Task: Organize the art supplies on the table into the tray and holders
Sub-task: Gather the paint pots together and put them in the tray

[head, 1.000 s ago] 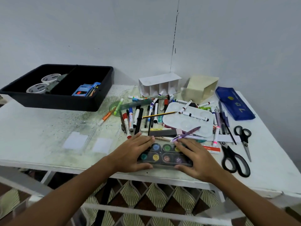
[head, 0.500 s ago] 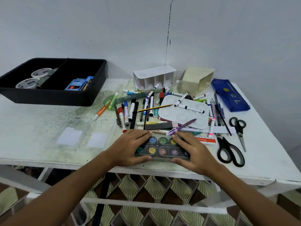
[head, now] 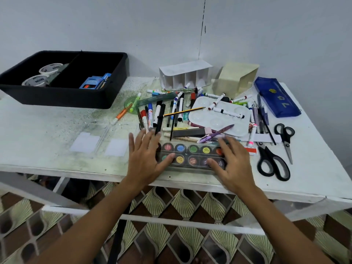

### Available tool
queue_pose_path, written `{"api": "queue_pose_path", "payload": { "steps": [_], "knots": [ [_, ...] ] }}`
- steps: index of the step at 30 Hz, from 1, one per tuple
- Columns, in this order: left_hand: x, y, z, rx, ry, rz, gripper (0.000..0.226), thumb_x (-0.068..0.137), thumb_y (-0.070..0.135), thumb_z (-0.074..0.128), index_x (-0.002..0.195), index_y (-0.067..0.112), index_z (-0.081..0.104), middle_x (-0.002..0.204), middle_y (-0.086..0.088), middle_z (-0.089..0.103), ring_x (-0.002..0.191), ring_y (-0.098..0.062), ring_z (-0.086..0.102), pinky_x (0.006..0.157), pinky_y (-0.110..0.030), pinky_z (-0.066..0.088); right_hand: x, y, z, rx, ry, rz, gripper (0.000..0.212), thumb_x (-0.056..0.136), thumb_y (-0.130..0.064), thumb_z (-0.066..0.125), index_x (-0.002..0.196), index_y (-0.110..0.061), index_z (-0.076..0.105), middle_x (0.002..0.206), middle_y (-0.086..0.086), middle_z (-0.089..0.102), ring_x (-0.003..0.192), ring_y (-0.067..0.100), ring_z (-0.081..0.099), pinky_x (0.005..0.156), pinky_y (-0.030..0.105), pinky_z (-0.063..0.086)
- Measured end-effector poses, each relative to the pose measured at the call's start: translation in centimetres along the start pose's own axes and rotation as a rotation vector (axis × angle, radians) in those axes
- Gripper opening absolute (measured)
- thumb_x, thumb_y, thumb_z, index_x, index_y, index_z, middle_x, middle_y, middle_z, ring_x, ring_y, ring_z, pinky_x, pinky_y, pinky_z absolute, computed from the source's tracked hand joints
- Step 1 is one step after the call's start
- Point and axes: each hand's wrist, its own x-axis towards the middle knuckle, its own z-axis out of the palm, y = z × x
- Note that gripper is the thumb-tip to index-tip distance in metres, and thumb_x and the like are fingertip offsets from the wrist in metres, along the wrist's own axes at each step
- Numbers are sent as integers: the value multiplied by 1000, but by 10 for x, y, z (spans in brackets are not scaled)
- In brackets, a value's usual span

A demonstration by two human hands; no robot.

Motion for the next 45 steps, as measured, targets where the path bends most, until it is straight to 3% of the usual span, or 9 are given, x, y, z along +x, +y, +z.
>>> {"api": "queue_pose_path", "payload": {
  "steps": [4,12,20,27,34,37,41,43,45],
  "knots": [
    [-12,13,2,-21,107,-278,93,89,74,17,145,1,32,153,-11,32,149,-26,4,108,-56,-24,-14,-13,-1,-135,-32,298,124,67,-94,1,152,-6,17,160,13,13,148,27,4,118,43,-2],
    [-19,19,7,-4,61,-552,115,78,86,25,148,-6,20,161,-13,-11,144,-34,-22,101,-70,-20,-28,-31,3,-108,11,496,133,59,-97,-5,153,-5,10,160,10,-15,144,22,-25,112,41,-14],
    [-25,22,13,-48,136,-536,88,85,75,35,129,2,55,162,-8,-4,146,-36,-15,98,-72,-19,-27,-29,9,28,125,426,111,74,-87,12,140,-4,44,162,10,7,148,24,-12,118,45,-5],
    [-24,26,18,-175,247,-512,61,88,61,49,119,11,65,162,-10,10,147,-38,-9,101,-69,-20,-27,-28,17,78,180,391,99,83,-79,21,143,-3,41,159,13,19,149,25,-3,121,43,1],
    [-23,26,14,-190,207,-509,64,88,62,46,127,13,61,162,-8,7,147,-35,-13,102,-67,-21,-25,-26,18,138,177,357,86,87,-72,28,145,-9,39,158,9,23,149,22,2,120,47,12],
    [-19,23,8,-113,158,-356,63,92,60,41,145,25,43,162,-10,3,147,-36,-9,101,-68,-20,-25,-24,10,88,89,288,84,88,-72,26,149,-14,32,160,10,17,149,25,0,121,48,7],
    [-4,15,-2,67,37,177,71,90,72,32,142,24,44,157,-16,23,146,-36,14,109,-67,-7,-4,-20,-7,-50,-90,-46,81,86,-77,20,151,-29,23,162,9,5,149,26,-8,120,50,-1],
    [2,9,-5,79,-50,354,80,87,77,29,140,20,47,155,-16,30,145,-34,20,113,-66,6,12,-19,-12,-120,-242,-256,84,83,-82,13,150,-33,16,161,11,6,149,27,-7,120,53,4],
    [6,2,-5,98,-129,436,83,87,78,30,143,18,44,154,-16,31,143,-34,26,113,-62,19,25,-17,-12,-211,-336,-442,83,83,-81,16,150,-31,20,157,17,23,147,34,12,116,57,18]
  ]
}}
